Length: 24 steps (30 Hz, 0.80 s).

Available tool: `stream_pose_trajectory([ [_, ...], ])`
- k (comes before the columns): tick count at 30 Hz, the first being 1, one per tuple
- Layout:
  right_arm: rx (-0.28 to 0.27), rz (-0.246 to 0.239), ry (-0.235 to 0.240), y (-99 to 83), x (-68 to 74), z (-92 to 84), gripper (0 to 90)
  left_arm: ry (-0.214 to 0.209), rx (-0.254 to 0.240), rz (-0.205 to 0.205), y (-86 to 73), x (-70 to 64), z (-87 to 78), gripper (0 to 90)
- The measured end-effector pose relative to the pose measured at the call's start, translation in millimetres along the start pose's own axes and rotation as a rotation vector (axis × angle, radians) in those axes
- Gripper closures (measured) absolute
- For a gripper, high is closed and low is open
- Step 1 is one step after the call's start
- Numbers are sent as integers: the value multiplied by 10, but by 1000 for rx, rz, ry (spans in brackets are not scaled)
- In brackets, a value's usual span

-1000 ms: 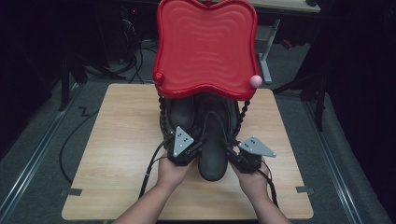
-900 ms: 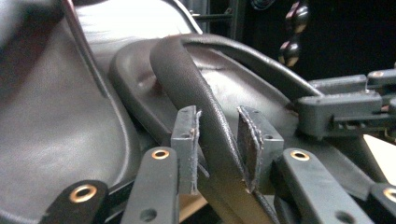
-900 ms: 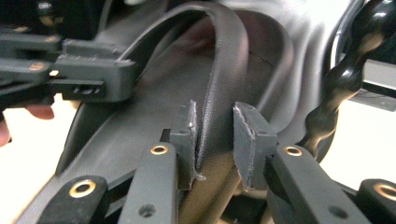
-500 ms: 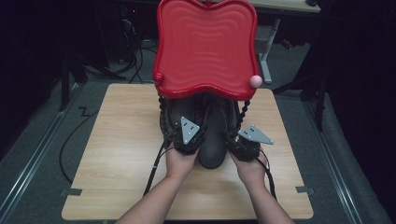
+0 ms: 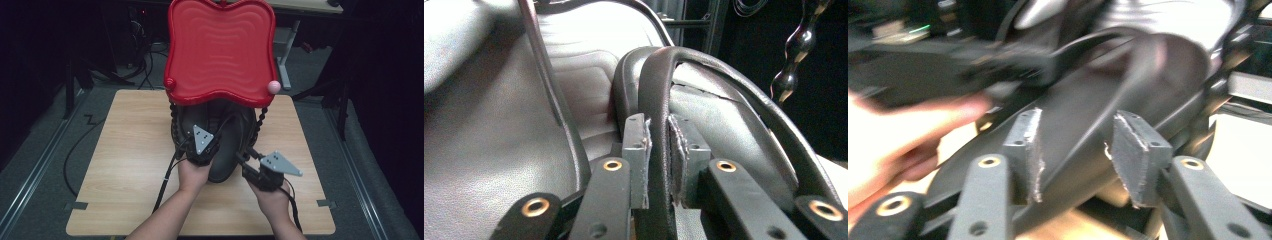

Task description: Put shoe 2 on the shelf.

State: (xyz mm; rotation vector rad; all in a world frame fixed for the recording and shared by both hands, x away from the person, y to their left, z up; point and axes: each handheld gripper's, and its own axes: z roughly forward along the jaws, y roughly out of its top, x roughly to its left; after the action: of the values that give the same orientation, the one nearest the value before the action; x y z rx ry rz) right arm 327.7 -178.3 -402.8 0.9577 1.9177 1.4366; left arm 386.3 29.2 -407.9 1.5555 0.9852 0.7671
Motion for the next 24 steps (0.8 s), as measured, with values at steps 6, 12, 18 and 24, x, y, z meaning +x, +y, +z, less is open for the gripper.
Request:
stream_pose_trajectory([
  [6, 58, -37, 47, -350, 344, -158, 798, 6, 0, -1, 0, -11, -4, 793],
  [12, 116, -72, 79, -553, 560, -35, 891, 10, -2, -5, 0, -23, 2, 793],
  [18, 140, -123, 96, -632, 760, 87, 899, 24, -10, -11, -10, -32, -9, 795],
  [24, 144, -105, 65, -621, 700, 124, 900, 46, -29, -38, -10, 60, -41, 783],
])
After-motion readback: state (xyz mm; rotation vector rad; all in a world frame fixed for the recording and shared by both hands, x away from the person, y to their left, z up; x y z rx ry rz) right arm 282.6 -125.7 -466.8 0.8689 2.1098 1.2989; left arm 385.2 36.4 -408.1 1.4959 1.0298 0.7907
